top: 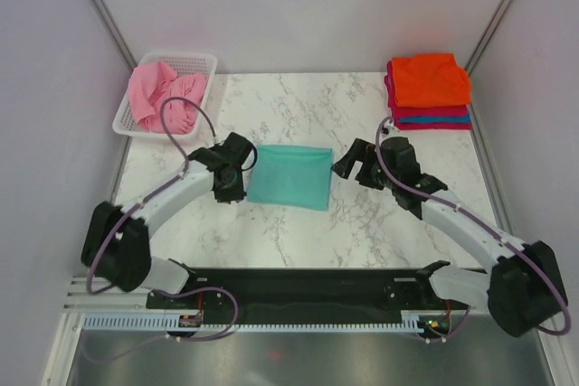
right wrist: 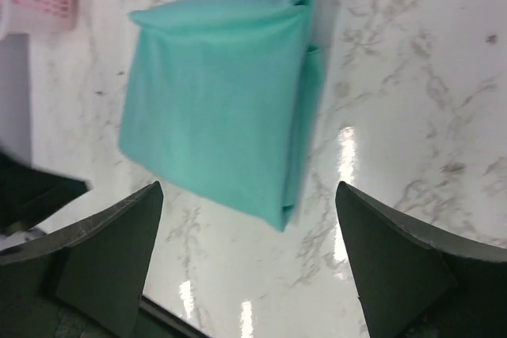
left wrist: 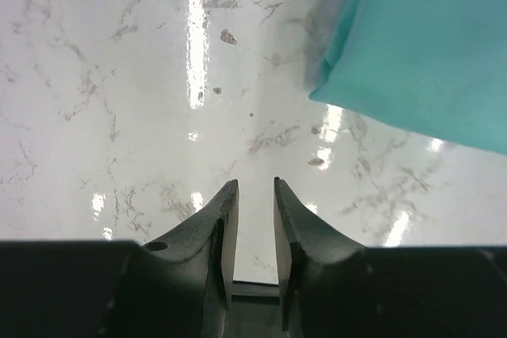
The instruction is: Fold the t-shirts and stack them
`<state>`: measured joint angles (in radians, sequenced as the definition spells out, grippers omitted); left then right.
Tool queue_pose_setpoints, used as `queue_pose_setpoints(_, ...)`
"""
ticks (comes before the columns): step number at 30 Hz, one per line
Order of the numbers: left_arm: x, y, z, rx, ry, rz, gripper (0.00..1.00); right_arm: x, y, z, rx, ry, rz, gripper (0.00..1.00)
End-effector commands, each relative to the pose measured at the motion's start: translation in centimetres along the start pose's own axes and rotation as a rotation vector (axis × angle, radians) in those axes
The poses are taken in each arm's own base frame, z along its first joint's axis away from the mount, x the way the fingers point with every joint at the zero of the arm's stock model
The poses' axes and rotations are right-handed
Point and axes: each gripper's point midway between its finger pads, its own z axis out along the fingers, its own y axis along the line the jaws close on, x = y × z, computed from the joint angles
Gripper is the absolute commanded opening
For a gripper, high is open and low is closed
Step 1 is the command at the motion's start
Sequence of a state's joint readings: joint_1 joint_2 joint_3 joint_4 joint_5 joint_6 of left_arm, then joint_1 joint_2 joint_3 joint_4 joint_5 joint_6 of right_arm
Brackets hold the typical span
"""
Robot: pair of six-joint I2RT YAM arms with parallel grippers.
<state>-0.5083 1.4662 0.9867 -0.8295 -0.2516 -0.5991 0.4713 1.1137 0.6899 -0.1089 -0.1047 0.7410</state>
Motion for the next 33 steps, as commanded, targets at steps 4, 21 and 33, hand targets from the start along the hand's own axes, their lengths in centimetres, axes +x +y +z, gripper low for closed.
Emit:
queue_pose_setpoints(4, -0.8, 0.2, -9.2, 0.246, -0.197, 0.027, 0.34, -1.1, -3.6, 5.2, 0.023, 0.106, -0.009, 0.98)
queue_pose_setpoints(21, -1.0, 2.8, -14.7, 0.410, -0.549, -0.070, 0.36, 2.9, -5.5, 14.9, -0.069, 0.224, 0.111, 0.77)
queue_pose_setpoints(33, -1.2, 3.5, -15.2, 0.403, -0.590, -0.090, 0.37, 6.4, -5.5, 14.1, -0.090, 0.248, 0.154, 0.10)
